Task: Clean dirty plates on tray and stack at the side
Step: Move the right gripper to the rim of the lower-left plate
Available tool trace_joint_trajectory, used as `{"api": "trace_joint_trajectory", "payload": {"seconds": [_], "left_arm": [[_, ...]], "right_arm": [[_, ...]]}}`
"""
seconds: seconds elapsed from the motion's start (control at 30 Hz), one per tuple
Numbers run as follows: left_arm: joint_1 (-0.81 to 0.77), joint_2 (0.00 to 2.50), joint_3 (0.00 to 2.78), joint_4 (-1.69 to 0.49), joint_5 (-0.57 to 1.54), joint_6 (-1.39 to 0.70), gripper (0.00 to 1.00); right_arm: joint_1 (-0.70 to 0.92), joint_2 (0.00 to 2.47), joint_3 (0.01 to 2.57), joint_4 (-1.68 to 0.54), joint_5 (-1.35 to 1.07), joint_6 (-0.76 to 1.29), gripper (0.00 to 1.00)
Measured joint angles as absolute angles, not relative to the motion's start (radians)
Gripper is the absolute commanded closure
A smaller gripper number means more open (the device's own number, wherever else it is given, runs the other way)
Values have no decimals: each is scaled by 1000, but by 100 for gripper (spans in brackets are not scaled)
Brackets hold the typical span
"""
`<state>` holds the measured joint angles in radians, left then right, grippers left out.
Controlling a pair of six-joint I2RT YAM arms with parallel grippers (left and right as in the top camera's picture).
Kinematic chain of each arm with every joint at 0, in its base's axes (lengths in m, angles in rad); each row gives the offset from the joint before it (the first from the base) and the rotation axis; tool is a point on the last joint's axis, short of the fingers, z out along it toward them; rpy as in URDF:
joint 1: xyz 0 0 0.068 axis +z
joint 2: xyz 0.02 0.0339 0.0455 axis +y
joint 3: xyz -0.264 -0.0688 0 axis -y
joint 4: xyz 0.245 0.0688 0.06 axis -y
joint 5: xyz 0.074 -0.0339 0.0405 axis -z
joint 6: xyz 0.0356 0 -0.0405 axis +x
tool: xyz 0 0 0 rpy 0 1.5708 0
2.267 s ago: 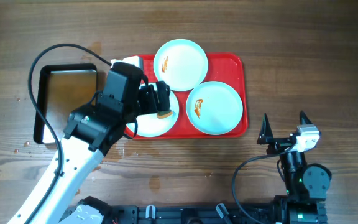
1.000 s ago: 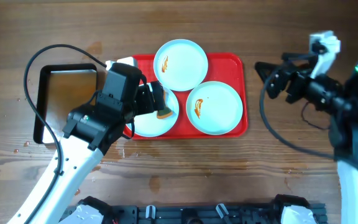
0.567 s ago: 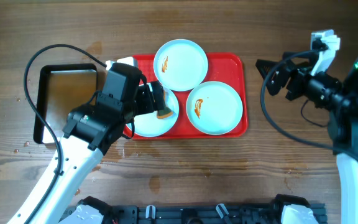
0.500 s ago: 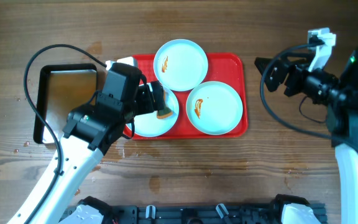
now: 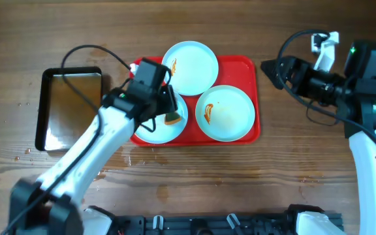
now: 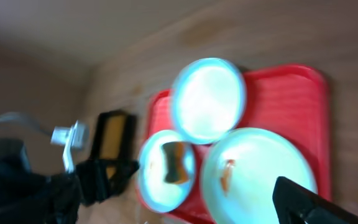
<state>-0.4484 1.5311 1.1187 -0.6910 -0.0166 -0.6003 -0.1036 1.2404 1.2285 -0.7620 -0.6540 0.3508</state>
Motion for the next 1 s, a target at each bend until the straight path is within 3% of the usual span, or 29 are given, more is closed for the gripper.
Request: {"api": "trace_joint_trajectory", "payload": {"seconds": [0.1,0.23,0.3,0.37,0.4,0.47,0.57,0.6,0.67,0.87,1.0], "left_arm": [[-431,1623,1119,-625,-6,-644,51],[-413,1718,1119,-574,-1,-686,53],[-412,1742,1119,-556,-1,-695,55],[-412,1755,1119,-556,2,-702,55],[-412,1764,1119,-555,2,-707,55],[-412,1794,1119,-549,2,-717,55],[-412,1832,1119,-549,18,-724,65],[-412,1833,1119,-549,21,-729,72],[-412,1833,1119,-549,28,-727,96],[-413,1833,1119,-560,19,-739,96],[-396,1832,1121,-607,13,-739,96]], "right_arm": [[-101,1240,1229,-779,-623,340,16],[-21,1241,1229,-842,-582,253,22],[30,1247,1229,-853,-549,228,19],[67,1262,1229,-849,-530,216,2],[82,1273,1229,-840,-525,218,0],[117,1302,1229,-825,-517,254,0],[133,1341,1229,-822,-513,330,0],[133,1350,1229,-822,-512,339,0],[133,1380,1229,-822,-511,342,0],[137,1395,1229,-804,-511,304,2],[198,1407,1229,-781,-503,259,12]]}}
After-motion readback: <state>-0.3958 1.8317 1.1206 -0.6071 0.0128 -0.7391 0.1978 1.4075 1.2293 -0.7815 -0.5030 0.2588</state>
